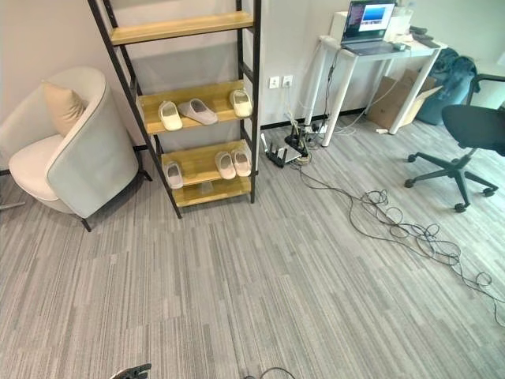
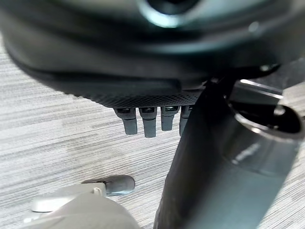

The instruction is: Arrange the slippers neatly on the shoe rack.

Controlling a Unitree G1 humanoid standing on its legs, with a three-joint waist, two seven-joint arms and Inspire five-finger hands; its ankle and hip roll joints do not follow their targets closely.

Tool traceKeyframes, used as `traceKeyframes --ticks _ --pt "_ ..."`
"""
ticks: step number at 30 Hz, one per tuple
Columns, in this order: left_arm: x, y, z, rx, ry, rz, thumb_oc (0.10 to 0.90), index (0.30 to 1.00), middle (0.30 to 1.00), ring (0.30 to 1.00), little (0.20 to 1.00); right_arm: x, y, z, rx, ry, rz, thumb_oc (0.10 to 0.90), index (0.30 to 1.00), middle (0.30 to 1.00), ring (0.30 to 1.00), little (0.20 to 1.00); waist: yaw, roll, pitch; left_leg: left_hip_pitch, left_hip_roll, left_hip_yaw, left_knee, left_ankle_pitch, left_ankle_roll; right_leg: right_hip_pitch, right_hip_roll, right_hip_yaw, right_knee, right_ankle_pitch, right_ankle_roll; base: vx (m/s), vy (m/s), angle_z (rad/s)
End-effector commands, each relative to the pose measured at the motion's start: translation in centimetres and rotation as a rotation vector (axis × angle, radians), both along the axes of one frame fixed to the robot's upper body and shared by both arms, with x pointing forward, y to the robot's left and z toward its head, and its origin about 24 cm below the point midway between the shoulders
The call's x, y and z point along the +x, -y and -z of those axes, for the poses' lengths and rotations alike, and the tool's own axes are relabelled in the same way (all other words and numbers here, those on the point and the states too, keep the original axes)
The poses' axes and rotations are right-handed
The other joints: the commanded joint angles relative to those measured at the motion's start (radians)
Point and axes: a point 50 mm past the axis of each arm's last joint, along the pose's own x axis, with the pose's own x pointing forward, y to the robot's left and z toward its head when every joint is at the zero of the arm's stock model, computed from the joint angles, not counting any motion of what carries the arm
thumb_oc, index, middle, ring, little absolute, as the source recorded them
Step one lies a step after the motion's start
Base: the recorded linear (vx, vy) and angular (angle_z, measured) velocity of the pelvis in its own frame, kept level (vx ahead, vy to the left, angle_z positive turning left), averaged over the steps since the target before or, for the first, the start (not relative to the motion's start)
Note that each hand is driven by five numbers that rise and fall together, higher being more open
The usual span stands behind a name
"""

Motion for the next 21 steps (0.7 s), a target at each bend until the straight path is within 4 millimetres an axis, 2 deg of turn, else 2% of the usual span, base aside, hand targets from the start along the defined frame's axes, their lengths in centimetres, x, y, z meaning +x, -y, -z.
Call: traceKeyframes --ticks 1,7,13,16,17,18,19,20,21 --pt "1.6 -1.7 -0.6 0.057 0.018 0.032 0.800 0.900 0.900 0.900 0.900 0.7 -0.2 -0.1 0.000 0.009 -0.071 0.800 0.900 0.900 0.900 0.900 0.001 -0.069 -0.009 -0.025 -0.003 0.003 -0.013 -0.029 -0.022 0.031 -0.071 0.008 0.006 -0.083 0.126 0.00 0.000 0.00" --pt "1.5 -1.2 -0.5 0.045 -0.002 0.046 0.800 0.900 0.900 0.900 0.900 -0.2 -1.0 0.3 0.022 -0.048 -0.113 0.800 0.900 0.900 0.900 0.900 0.000 -0.073 -0.007 -0.025 -0.001 0.003 -0.013 -0.032 -0.025 0.034 -0.070 0.003 0.006 -0.090 0.125 0.00 0.000 0.00" --pt "2.1 -0.8 -0.5 0.041 0.003 0.087 0.800 0.900 0.900 0.900 0.900 0.3 -2.0 0.5 0.052 -0.058 -0.174 0.800 0.900 0.900 0.900 0.900 -0.003 -0.076 0.021 -0.030 0.005 -0.009 -0.013 -0.025 -0.032 0.037 -0.067 -0.016 0.006 -0.092 0.116 0.01 -0.068 0.05" --pt "2.9 -0.9 -0.7 0.047 0.020 0.097 0.800 0.900 0.900 0.900 0.900 1.2 -2.2 0.5 0.050 -0.042 -0.219 0.800 0.900 0.900 0.900 0.900 -0.004 -0.073 0.048 -0.037 0.012 -0.020 -0.013 -0.020 -0.035 0.018 -0.063 -0.030 0.024 -0.092 0.107 -0.04 -0.075 0.13" --pt "3.2 -1.0 -0.8 0.049 0.030 0.099 0.800 0.900 0.900 0.900 0.900 1.7 -2.2 0.4 0.049 -0.030 -0.234 0.800 0.900 0.900 0.900 0.900 -0.005 -0.069 0.060 -0.042 0.017 -0.025 -0.013 -0.018 -0.036 -0.003 -0.062 -0.036 0.053 -0.103 0.103 -0.06 -0.074 0.19" --pt "3.9 -1.1 -1.0 0.052 0.052 0.098 0.800 0.900 0.900 0.900 0.900 3.1 -2.0 0.1 0.041 0.006 -0.263 0.800 0.900 0.900 0.900 0.900 -0.001 -0.063 0.088 -0.060 0.029 -0.033 0.007 -0.013 -0.040 -0.042 -0.060 -0.040 0.119 -0.129 0.093 -0.06 -0.074 0.18" --pt "3.9 -1.1 -1.0 0.052 0.052 0.098 0.800 0.900 0.900 0.900 0.900 3.1 -2.0 0.1 0.041 0.006 -0.263 0.800 0.900 0.900 0.900 0.900 -0.001 -0.063 0.088 -0.061 0.029 -0.033 0.007 -0.013 -0.040 -0.043 -0.060 -0.040 0.120 -0.129 0.093 -0.04 -0.105 0.22" --pt "3.8 -1.1 -1.0 0.050 0.054 0.108 0.800 0.900 0.900 0.900 0.900 3.7 -1.8 -0.1 0.036 0.024 -0.287 0.800 0.900 0.900 0.900 0.900 0.003 -0.071 0.112 -0.128 0.027 -0.015 0.148 -0.049 -0.060 -0.050 -0.069 -0.041 0.160 -0.155 0.084 0.01 -0.082 0.20" --pt "3.9 -0.9 -1.0 0.051 0.055 0.123 0.800 0.900 0.900 0.900 0.900 4.0 -1.8 -0.2 0.034 0.036 -0.291 0.800 0.900 0.900 0.900 0.900 0.005 -0.077 0.126 -0.165 0.025 0.013 0.213 -0.050 -0.074 -0.046 -0.079 -0.046 0.171 -0.164 0.082 0.00 -0.101 0.24"
